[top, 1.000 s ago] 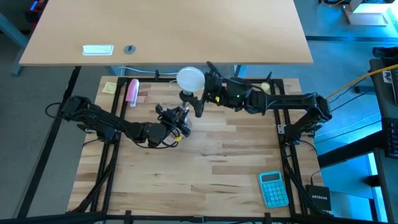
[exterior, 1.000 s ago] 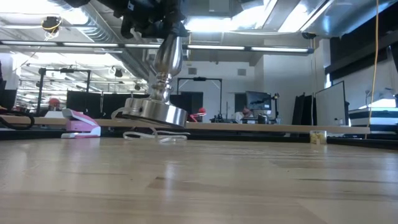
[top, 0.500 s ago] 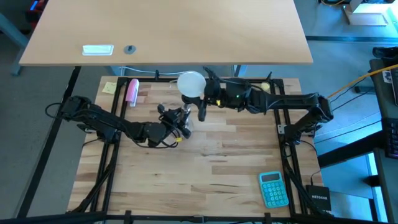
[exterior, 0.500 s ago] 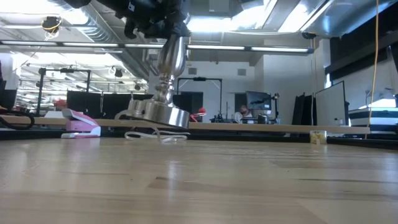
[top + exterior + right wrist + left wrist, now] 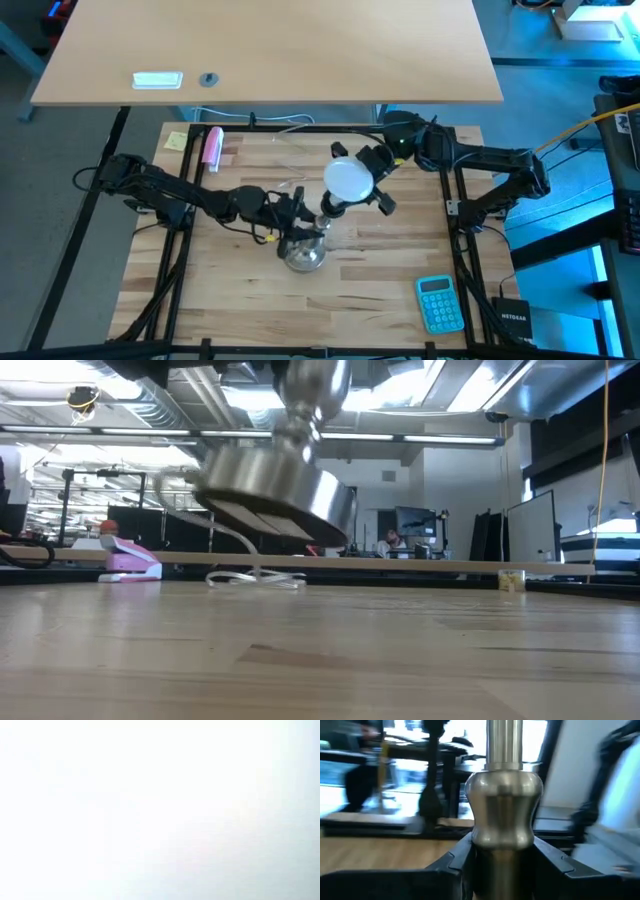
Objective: Screw lightbulb
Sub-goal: Remove the lightbulb from the desk lamp
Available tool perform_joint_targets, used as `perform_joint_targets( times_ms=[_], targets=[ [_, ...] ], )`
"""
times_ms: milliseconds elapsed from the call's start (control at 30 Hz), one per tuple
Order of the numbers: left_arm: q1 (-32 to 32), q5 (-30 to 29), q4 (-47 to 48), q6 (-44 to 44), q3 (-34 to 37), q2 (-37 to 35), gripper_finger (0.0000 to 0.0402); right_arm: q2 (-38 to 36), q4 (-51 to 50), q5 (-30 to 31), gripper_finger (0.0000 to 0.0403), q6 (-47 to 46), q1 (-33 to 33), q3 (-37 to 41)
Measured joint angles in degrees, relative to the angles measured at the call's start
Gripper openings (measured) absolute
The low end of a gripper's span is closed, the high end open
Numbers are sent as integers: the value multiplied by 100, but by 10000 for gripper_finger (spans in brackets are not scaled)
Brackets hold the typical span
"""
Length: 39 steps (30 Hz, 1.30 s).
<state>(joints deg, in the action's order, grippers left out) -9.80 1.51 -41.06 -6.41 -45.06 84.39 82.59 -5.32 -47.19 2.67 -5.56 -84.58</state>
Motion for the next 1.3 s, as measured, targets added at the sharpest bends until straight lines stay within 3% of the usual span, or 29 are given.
perform_joint_targets(
  times_ms=[100, 300, 533, 667, 833, 1000, 1100, 1300],
  targets=[
    [84, 491, 7, -105, 0, 0, 122, 12, -9, -42, 144, 80, 26, -8],
    [98, 22, 40, -83, 8, -1, 122, 11, -74, 1098, 154, -237, 52, -6],
    [19, -1872, 463, -65, 9, -59, 122, -234, -605, 2595, 337, -247, 23, -4],
    [-94, -3335, 973, -147, 9, -235, 122, -494, -1242, 4001, 390, -244, 30, -6],
    [-295, -5137, 1315, -74, 9, -292, 122, -535, -1730, 5229, 377, -242, 23, -4],
    [-500, -6460, 1194, 127, 9, -298, 125, -331, -1457, 5466, 356, -399, 28, -4],
    [-560, -6884, 1142, 299, 9, -300, 126, -59, -781, 5405, 348, -422, 34, -2],
    [-558, -6989, 1148, 342, 7, -300, 122, 445, 580, 5247, 339, -424, 34, 5]
  ],
)
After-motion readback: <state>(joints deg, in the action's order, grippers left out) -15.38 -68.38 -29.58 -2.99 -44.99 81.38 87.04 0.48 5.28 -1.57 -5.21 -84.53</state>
